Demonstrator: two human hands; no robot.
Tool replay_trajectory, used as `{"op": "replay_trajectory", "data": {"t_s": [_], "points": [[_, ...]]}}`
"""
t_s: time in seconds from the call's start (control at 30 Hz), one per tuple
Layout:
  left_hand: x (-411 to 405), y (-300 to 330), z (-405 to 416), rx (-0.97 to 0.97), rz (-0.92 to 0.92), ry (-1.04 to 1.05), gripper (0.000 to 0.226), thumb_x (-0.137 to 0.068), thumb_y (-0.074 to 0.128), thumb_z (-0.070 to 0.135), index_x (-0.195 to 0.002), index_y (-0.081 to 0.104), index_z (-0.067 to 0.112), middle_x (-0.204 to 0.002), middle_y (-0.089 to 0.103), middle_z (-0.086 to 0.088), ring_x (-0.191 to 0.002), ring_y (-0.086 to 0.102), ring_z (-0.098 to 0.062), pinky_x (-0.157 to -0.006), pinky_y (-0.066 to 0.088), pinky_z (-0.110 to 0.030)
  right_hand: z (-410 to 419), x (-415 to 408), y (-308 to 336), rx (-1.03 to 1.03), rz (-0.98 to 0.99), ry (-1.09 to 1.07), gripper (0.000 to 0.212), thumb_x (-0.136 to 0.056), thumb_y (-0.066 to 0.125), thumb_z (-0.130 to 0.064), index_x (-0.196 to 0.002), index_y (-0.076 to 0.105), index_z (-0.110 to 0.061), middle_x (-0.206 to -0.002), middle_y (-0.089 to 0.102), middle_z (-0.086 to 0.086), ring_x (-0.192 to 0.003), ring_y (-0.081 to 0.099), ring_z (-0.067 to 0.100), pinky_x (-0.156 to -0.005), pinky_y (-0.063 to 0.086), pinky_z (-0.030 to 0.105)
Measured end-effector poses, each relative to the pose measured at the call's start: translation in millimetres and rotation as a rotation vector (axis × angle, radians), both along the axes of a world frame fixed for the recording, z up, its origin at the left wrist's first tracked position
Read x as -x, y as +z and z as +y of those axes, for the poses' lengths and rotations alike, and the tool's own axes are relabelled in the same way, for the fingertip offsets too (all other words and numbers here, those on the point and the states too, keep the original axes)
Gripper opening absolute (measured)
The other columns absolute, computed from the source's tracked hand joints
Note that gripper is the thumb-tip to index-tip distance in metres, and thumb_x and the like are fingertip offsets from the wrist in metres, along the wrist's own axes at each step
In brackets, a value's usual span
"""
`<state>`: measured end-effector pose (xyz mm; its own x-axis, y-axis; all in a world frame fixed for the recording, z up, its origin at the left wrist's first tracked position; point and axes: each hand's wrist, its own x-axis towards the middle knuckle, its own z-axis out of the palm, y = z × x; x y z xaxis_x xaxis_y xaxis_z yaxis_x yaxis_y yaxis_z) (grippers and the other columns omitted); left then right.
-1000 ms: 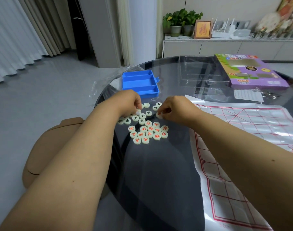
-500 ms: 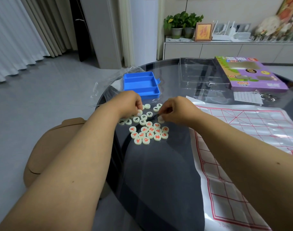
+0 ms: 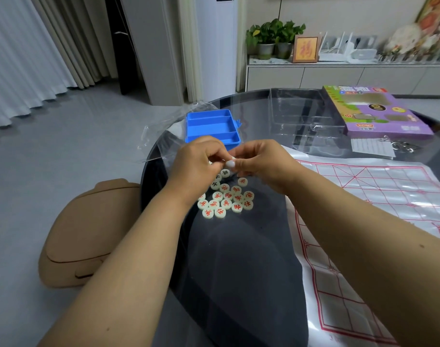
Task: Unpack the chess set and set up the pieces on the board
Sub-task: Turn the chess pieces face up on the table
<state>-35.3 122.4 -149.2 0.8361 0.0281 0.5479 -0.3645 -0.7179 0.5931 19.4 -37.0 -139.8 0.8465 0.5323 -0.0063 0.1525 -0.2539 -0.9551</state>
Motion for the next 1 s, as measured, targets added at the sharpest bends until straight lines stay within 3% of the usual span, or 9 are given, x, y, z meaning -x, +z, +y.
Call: {"op": "replay_trajectory", "data": {"t_s": [0.1, 0.2, 0.33, 0.43, 0.53, 0.6, 0.73, 0.87, 1.0], "points": [[-0.6, 4.0, 1.9, -0.004, 0.010, 0.018, 0.017, -0.074, 0.074, -0.002, -0.080, 0.072, 0.014, -0.084, 0.065, 0.004, -0.080, 0.060, -0.006, -0.075, 0.051, -0.020, -1.2, -0.2, 1.7, -0.006, -0.006, -0.015, 0.019, -0.077, 0.074, -0.014, -0.096, 0.073, -0.011, -0.081, 0.072, 0.004, -0.071, 0.066, 0.013, -0.062, 0.053, 0.017], [-3.6, 7.6, 11.7, 0.024, 0.038, 0.094, 0.022, -0.077, 0.072, -0.001, -0.088, 0.071, 0.017, -0.085, 0.060, 0.010, -0.077, 0.055, 0.003, -0.072, 0.045, -0.009, -5.3, -3.1, 1.0, 0.061, -0.019, -0.087, 0.019, -0.078, 0.075, -0.015, -0.096, 0.073, -0.016, -0.079, 0.070, 0.000, -0.068, 0.061, 0.010, -0.048, 0.044, 0.011], [-5.4, 8.9, 24.2, 0.051, 0.175, 0.210, 0.013, -0.084, 0.070, 0.010, -0.092, 0.072, 0.020, -0.085, 0.060, 0.014, -0.076, 0.054, 0.002, -0.069, 0.042, -0.006, -10.7, -4.9, -2.0, 0.254, -0.143, -0.036, 0.019, -0.078, 0.076, -0.019, -0.096, 0.073, -0.023, -0.086, 0.069, 0.005, -0.071, 0.057, 0.010, -0.061, 0.048, 0.017], [1.2, 10.2, 33.2, -0.013, 0.358, 0.207, 0.010, -0.086, 0.069, 0.016, -0.090, 0.073, 0.024, -0.084, 0.066, 0.008, -0.070, 0.055, -0.001, -0.061, 0.041, -0.013, -12.7, -11.4, -5.3, 0.495, -0.311, 0.000, 0.026, -0.082, 0.071, -0.020, -0.108, 0.071, -0.020, -0.082, 0.060, -0.005, -0.070, 0.052, 0.008, -0.058, 0.041, 0.014], [10.3, 8.1, 35.4, -0.073, 0.516, 0.134, 0.008, -0.082, 0.074, 0.020, -0.083, 0.073, 0.028, -0.078, 0.067, 0.010, -0.060, 0.056, 0.005, -0.052, 0.037, -0.007, -15.5, -20.7, -8.6, 0.635, -0.367, -0.036, 0.027, -0.085, 0.068, -0.021, -0.113, 0.070, -0.020, -0.085, 0.057, -0.004, -0.070, 0.049, 0.009, -0.056, 0.035, 0.016], [12.9, 5.3, 31.5, -0.092, 0.574, 0.116, 0.005, -0.079, 0.077, 0.022, -0.081, 0.074, 0.025, -0.076, 0.066, 0.009, -0.059, 0.056, 0.004, -0.053, 0.038, -0.009, -16.1, -22.6, -10.8, 0.674, -0.342, -0.018, 0.027, -0.086, 0.067, -0.019, -0.113, 0.069, -0.019, -0.087, 0.056, -0.004, -0.072, 0.049, 0.010, -0.055, 0.034, 0.015], [6.7, -1.3, 21.5, -0.085, 0.613, 0.117, 0.011, -0.074, 0.081, 0.022, -0.076, 0.071, 0.020, -0.063, 0.061, 0.009, -0.057, 0.057, -0.002, -0.057, 0.043, -0.018, -14.9, -21.4, -11.4, 0.692, -0.336, 0.000, 0.030, -0.087, 0.065, -0.014, -0.116, 0.066, -0.020, -0.094, 0.062, -0.002, -0.080, 0.055, 0.013, -0.069, 0.040, 0.020], [-4.8, -4.8, 19.4, -0.132, 0.586, 0.187, 0.013, -0.074, 0.081, 0.025, -0.075, 0.069, 0.021, -0.068, 0.062, 0.010, -0.065, 0.056, -0.004, -0.058, 0.041, -0.020, -14.8, -22.5, -10.1, 0.633, -0.328, -0.069, 0.033, -0.087, 0.058, -0.006, -0.116, 0.066, -0.020, -0.091, 0.064, -0.002, -0.075, 0.057, 0.012, -0.061, 0.041, 0.017], [-15.3, 0.8, 31.6, -0.090, 0.513, 0.263, 0.012, -0.080, 0.075, 0.033, -0.077, 0.069, 0.023, -0.074, 0.066, 0.009, -0.069, 0.059, -0.007, -0.060, 0.045, -0.024, -0.4, -25.3, -5.5, 0.606, -0.438, -0.128, 0.028, -0.088, 0.058, -0.013, -0.114, 0.067, -0.021, -0.104, 0.066, 0.000, -0.085, 0.059, 0.014, -0.072, 0.045, 0.024]]}}
